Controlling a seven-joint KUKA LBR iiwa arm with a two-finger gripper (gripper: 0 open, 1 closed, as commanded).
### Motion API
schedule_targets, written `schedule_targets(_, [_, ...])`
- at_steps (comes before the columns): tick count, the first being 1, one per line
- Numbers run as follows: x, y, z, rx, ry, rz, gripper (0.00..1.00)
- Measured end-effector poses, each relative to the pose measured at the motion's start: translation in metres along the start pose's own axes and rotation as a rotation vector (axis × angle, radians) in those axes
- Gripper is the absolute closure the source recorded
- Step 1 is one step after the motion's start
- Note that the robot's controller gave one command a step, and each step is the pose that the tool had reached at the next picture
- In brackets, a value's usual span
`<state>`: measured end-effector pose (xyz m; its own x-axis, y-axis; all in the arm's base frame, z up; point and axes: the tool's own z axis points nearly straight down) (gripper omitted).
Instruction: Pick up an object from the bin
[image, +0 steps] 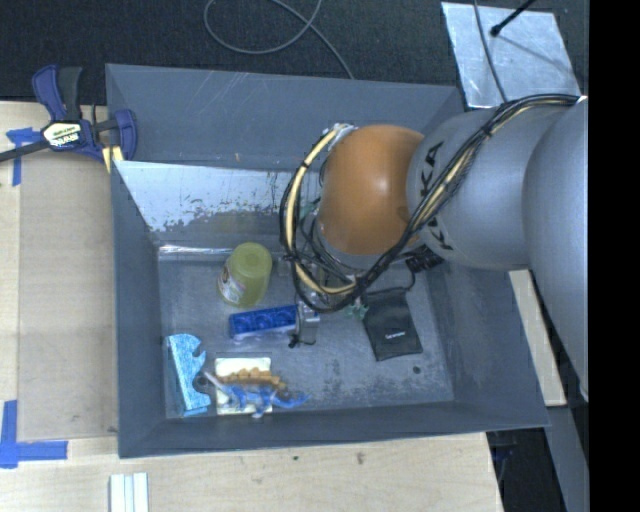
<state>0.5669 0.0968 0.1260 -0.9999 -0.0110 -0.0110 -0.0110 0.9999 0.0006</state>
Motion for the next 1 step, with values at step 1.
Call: schedule_targets(1, [0.0108, 0.0057, 0.0548, -0.001, 0.001, -0.252, 1.00])
